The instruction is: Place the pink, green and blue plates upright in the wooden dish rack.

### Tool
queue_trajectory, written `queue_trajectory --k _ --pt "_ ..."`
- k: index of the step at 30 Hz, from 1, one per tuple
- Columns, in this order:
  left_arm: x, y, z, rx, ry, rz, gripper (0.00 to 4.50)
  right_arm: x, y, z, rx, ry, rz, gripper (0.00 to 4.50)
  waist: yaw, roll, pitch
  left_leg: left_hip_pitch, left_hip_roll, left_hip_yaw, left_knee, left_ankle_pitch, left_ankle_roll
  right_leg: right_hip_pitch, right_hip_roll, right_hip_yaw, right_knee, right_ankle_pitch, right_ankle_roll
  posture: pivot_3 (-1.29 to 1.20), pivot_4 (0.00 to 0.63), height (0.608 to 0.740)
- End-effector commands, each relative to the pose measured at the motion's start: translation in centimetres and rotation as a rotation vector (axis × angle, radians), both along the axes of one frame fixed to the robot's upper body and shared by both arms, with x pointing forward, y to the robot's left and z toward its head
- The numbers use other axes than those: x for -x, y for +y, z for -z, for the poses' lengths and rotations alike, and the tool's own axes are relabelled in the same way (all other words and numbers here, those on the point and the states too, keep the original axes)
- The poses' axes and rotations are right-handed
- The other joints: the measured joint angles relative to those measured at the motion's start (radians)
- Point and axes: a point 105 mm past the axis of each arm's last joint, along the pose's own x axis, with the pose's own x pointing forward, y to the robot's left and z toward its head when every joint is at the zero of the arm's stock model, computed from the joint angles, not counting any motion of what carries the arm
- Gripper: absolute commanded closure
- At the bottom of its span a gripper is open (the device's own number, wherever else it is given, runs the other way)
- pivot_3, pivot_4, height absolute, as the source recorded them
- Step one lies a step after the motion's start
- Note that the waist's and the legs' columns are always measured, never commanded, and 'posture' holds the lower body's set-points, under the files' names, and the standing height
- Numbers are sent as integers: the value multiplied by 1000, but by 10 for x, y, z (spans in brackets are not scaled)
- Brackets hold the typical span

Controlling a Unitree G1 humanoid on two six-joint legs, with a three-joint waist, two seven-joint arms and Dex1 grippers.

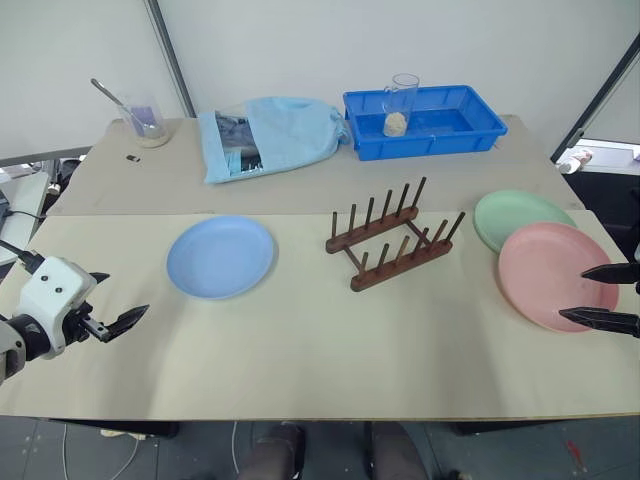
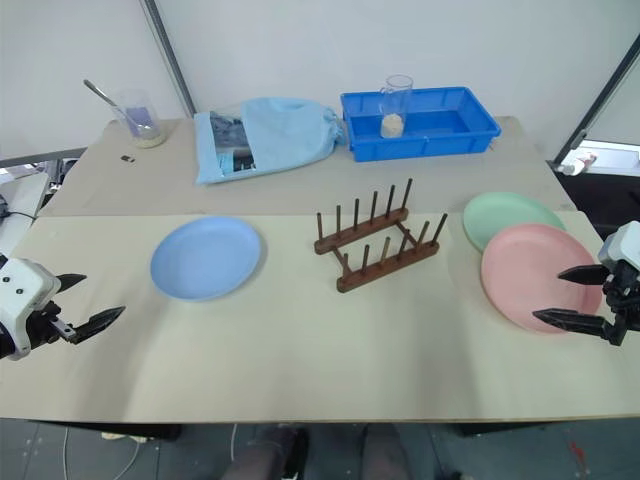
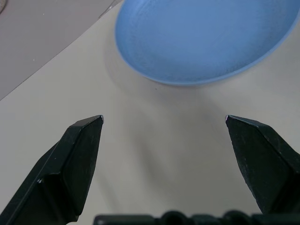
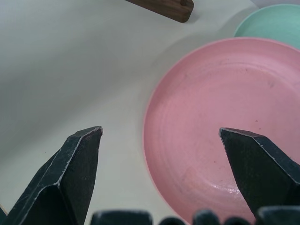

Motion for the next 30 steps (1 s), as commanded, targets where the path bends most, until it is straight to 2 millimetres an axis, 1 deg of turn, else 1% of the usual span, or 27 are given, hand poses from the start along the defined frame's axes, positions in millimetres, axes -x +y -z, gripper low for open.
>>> queue_trajectory --k 1,7,14,16,18,21,23,24,26,28,30 --pt "-3 -2 -11 0 -38 -3 0 -3 0 -13 -3 -57 -9 58 0 0 0 0 0 0 0 0 0 0 0 0 0 0 0 0 150 740" --pt "-2 4 -10 -20 -54 -58 0 -5 -6 -11 -3 -65 -11 58 -1 0 0 0 0 0 0 0 0 0 0 0 0 0 0 0 150 740" --pt "-2 3 -8 -19 -58 -53 0 -5 -5 -11 0 -63 -15 58 0 0 0 0 0 1 0 0 0 0 0 0 0 0 0 0 150 740" --pt "-2 -2 -14 26 -100 -27 0 -5 -5 -11 1 -63 -15 58 0 0 0 0 0 1 0 0 0 0 0 0 0 0 0 0 150 740" --pt "0 -3 -15 40 -101 -17 0 -5 -5 -11 0 -63 -15 58 0 0 0 0 0 1 0 0 0 0 0 0 0 1 0 0 150 740" --pt "1 -3 -13 33 -90 -14 0 -5 -4 -10 0 -63 -15 58 -1 0 0 0 0 1 0 0 0 0 0 0 0 1 -1 0 150 740" --pt "2 -2 -11 86 -65 -19 0 -6 -4 -10 0 -64 -16 58 -1 0 0 0 0 1 0 0 0 0 0 0 0 1 -1 0 150 740" --pt "3 -4 -11 109 -54 2 0 -6 -4 -10 0 -65 -16 58 -1 0 0 0 0 1 0 0 0 0 0 0 0 1 -1 0 150 740" --pt "5 -17 -9 91 -28 76 0 -7 -3 -9 17 -78 -22 58 -1 0 0 0 0 1 0 0 0 0 0 0 0 1 -1 0 150 740" --pt "1 -38 -8 96 -29 146 0 -10 4 -11 17 -96 -45 58 -1 0 0 1 0 1 0 0 0 0 0 0 0 1 -1 0 150 740" --pt "-5 -65 -4 116 -29 227 0 -11 16 -17 1 -122 -77 58 1 0 0 1 0 2 0 0 0 1 0 1 0 1 -1 0 150 740"
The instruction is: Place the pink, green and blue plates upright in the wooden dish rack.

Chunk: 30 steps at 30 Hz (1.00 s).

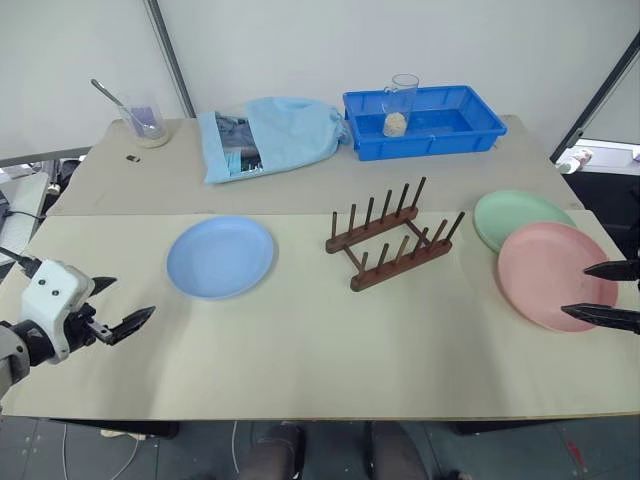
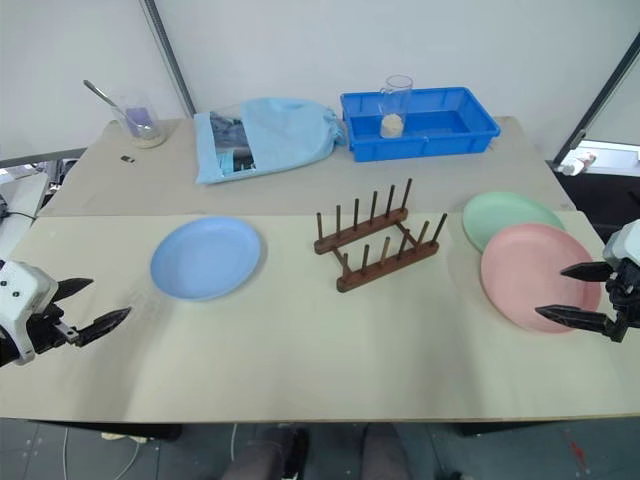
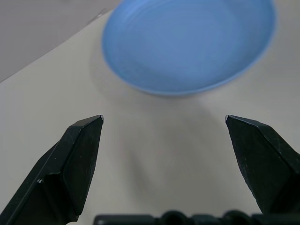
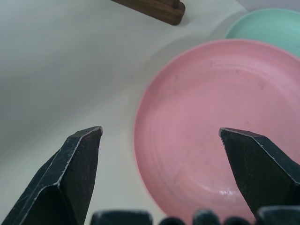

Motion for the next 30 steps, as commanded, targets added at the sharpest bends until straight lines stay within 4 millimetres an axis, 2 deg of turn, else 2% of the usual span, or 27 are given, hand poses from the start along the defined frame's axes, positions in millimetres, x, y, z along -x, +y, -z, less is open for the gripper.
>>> queue_trajectory --k 1,4,9,17,25,30 --pt "-9 -51 -3 30 -42 159 0 -4 24 -22 0 -94 -84 58 4 1 0 0 0 0 0 0 0 0 0 0 0 0 0 0 150 740" --pt "-19 -95 4 87 -59 260 0 0 47 -29 -36 -112 -149 58 10 1 0 0 1 2 1 1 -1 2 0 0 0 1 1 0 150 740" --pt "-41 -161 17 217 -77 359 0 10 76 -28 -94 -119 -206 58 24 -1 0 4 1 1 1 1 -1 8 1 -1 -1 2 1 0 150 740" --pt "-72 -238 41 333 -111 440 0 22 92 -22 -139 -126 -201 58 33 -2 0 3 0 2 2 4 5 8 0 0 -2 2 1 0 150 740" --pt "-82 -287 52 369 -98 548 0 30 95 -19 -143 -133 -180 58 39 -3 0 3 0 2 2 6 7 9 0 -1 -3 2 1 0 150 740" --pt "-95 -300 62 366 -113 498 0 34 99 -19 -150 -136 -170 58 43 -3 0 3 0 2 2 5 8 9 0 -1 -3 2 2 0 150 740"
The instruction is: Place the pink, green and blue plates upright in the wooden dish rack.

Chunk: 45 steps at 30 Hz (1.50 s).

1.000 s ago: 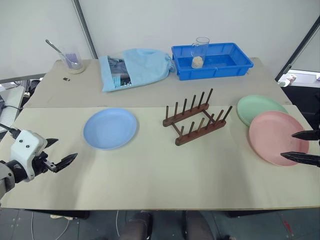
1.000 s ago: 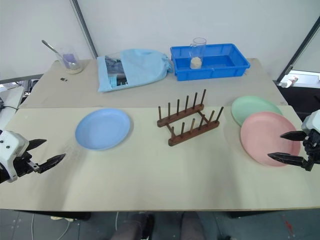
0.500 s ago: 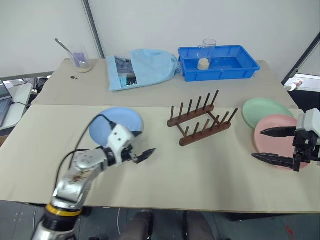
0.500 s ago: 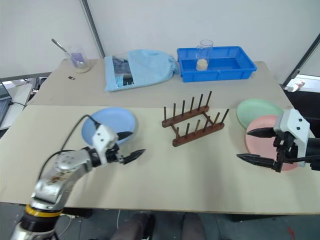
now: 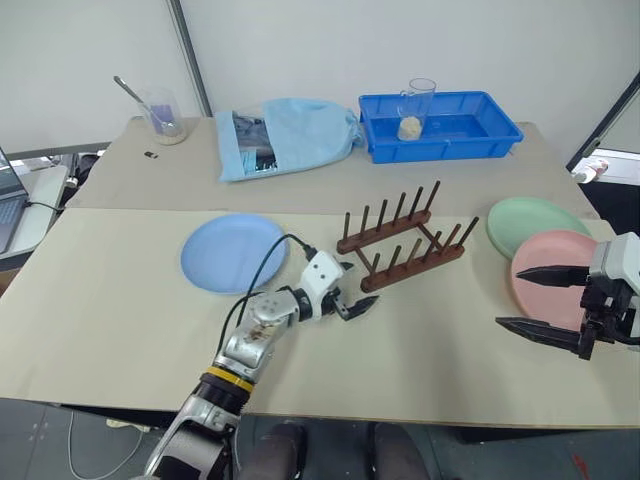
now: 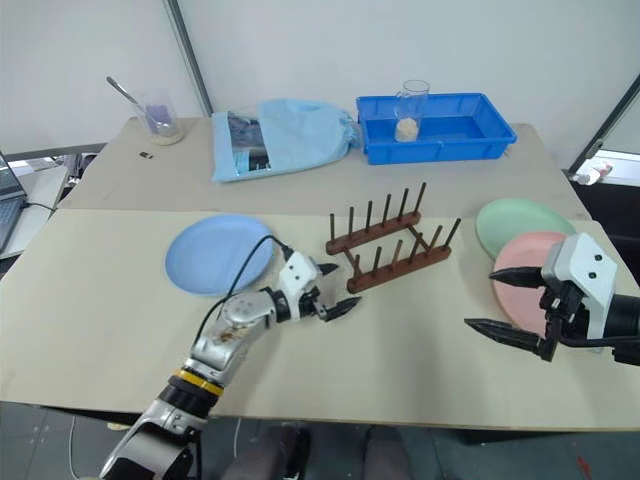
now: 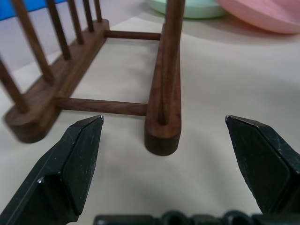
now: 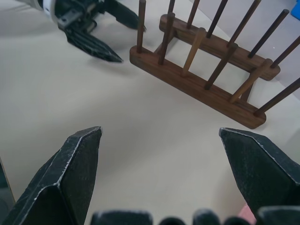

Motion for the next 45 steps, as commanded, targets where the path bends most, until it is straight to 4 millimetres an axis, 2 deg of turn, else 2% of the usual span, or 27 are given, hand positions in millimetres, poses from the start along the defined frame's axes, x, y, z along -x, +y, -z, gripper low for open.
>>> queue_trajectory --k 1,5,13,16,22,27,30,33,39,45 --pt "-10 -6 -2 -7 -63 -34 0 5 5 -10 -2 -44 -2 58 2 0 0 0 0 0 0 0 0 0 0 0 0 0 0 0 150 740" --pt "-17 -12 4 -6 -63 -56 0 7 9 -9 -12 -40 1 58 9 0 0 0 0 0 0 0 0 0 0 0 0 0 1 0 150 740" --pt "-12 -27 7 13 -52 4 0 7 13 -10 -23 -50 5 58 12 0 0 -1 0 1 4 0 0 2 0 -1 -1 2 3 0 150 740" --pt "-10 -28 10 6 -50 20 843 6 15 -10 -24 -58 4 0 12 0 0 -2 0 1 5 0 1 2 0 -1 -1 2 4 0 150 740" --pt "-7 -24 9 13 -54 42 3560 6 14 -11 -19 -68 11 0 11 -1 0 -2 0 1 6 -1 1 2 0 -1 -1 2 4 0 150 740" --pt "-2 -10 -1 16 -76 106 3635 9 11 -11 -6 -67 24 0 6 0 0 -3 0 1 7 -1 2 1 0 -2 -1 2 4 0 150 740" --pt "21 -4 -10 -49 -145 308 3635 17 4 -10 30 -48 36 0 7 0 0 -4 1 0 7 -1 2 0 0 -2 -1 2 3 0 150 740" --pt "31 5 -11 -110 -156 430 3635 27 -4 -8 69 -21 48 0 8 0 0 -5 1 0 7 -1 2 0 0 -2 -1 2 3 0 150 740" --pt "19 1 -9 -165 -180 505 3635 43 -10 5 132 42 58 0 17 0 0 -7 2 0 10 -1 2 2 0 -6 -2 2 4 0 150 740" --pt "11 -13 -8 -156 -144 536 3635 45 -7 11 133 55 57 0 10 0 0 -11 2 -1 16 -2 4 1 -1 -9 -2 3 5 0 150 740"
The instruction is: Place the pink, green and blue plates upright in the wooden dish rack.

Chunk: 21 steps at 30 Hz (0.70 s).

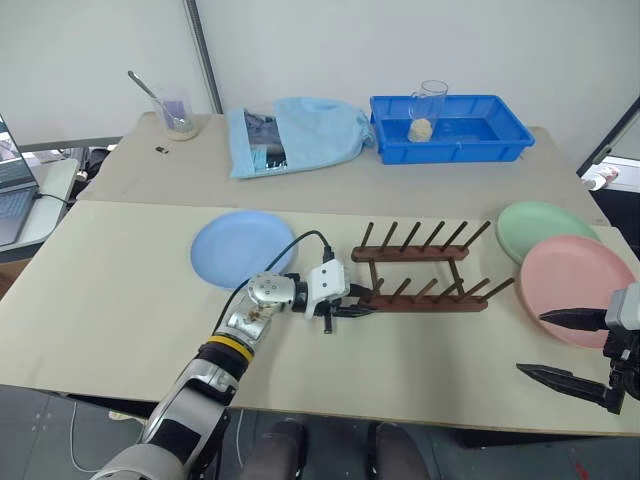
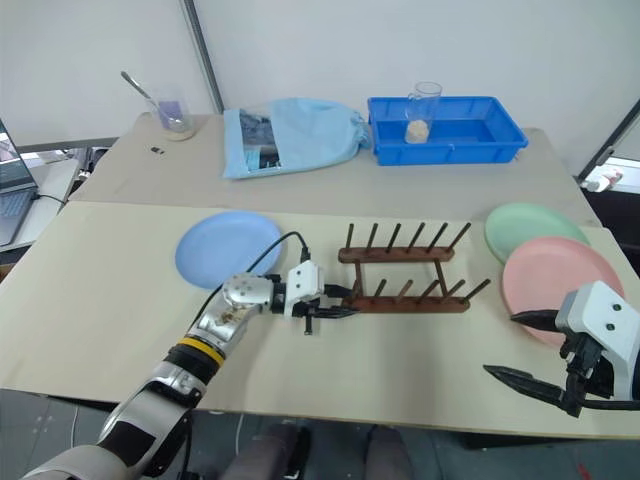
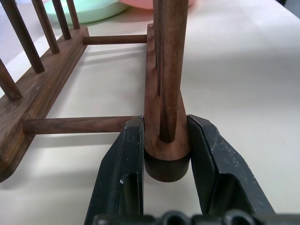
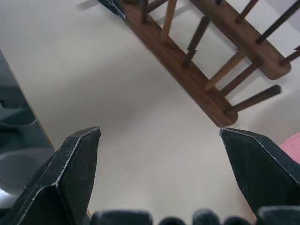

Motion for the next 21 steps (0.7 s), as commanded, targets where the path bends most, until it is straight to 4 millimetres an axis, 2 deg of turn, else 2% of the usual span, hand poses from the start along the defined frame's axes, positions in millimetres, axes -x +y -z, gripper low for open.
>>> queue_trajectory --k 1,5,7,8,10,13,15,18,19,21 --pt "0 -9 -3 -5 -3 46 3635 0 5 -6 22 -41 -15 0 -1 0 0 0 0 0 0 0 0 0 0 0 0 0 0 0 150 740" --pt "0 -8 2 -44 -2 74 3635 0 7 -5 13 -38 -15 0 -3 0 0 0 0 -1 0 0 0 0 0 -1 0 0 0 0 150 740" --pt "-8 -3 -4 -34 -3 43 2617 0 9 -6 7 -36 -18 0 -3 0 0 0 0 -1 0 0 0 0 0 -1 0 0 0 0 150 740" --pt "-12 -1 -7 -30 -12 30 2339 -1 9 -5 5 -36 -19 0 -3 0 0 0 0 -1 0 0 0 0 0 -1 0 0 0 0 150 740" --pt "-16 3 -12 -23 -33 9 1375 -2 9 -6 5 -37 -20 0 -4 0 0 0 0 -1 0 0 0 0 0 -1 0 0 0 0 150 740" --pt "-12 20 -21 -34 -46 36 33 -8 7 -6 18 -66 -4 0 -7 0 0 0 0 -1 0 0 0 0 0 -1 0 0 0 0 150 740" --pt "-4 32 -26 -64 -41 66 33 -11 5 -6 30 -69 6 0 -8 0 0 0 1 -1 0 0 0 -1 0 -1 0 0 0 0 150 740" --pt "24 54 -33 -139 -19 154 33 -20 4 0 64 -75 22 0 -20 0 0 -1 1 -1 -1 0 0 -2 0 -1 0 0 0 0 150 740" --pt "34 57 -34 -151 5 176 306 -25 2 3 81 -83 32 0 -24 0 0 -1 1 -1 -1 -1 1 -2 0 -1 0 0 -1 0 150 740" --pt "51 61 -34 -173 78 208 903 -33 0 8 109 -96 32 527 -28 0 0 0 1 -2 -1 -1 1 -2 0 0 0 -1 -1 0 150 740"
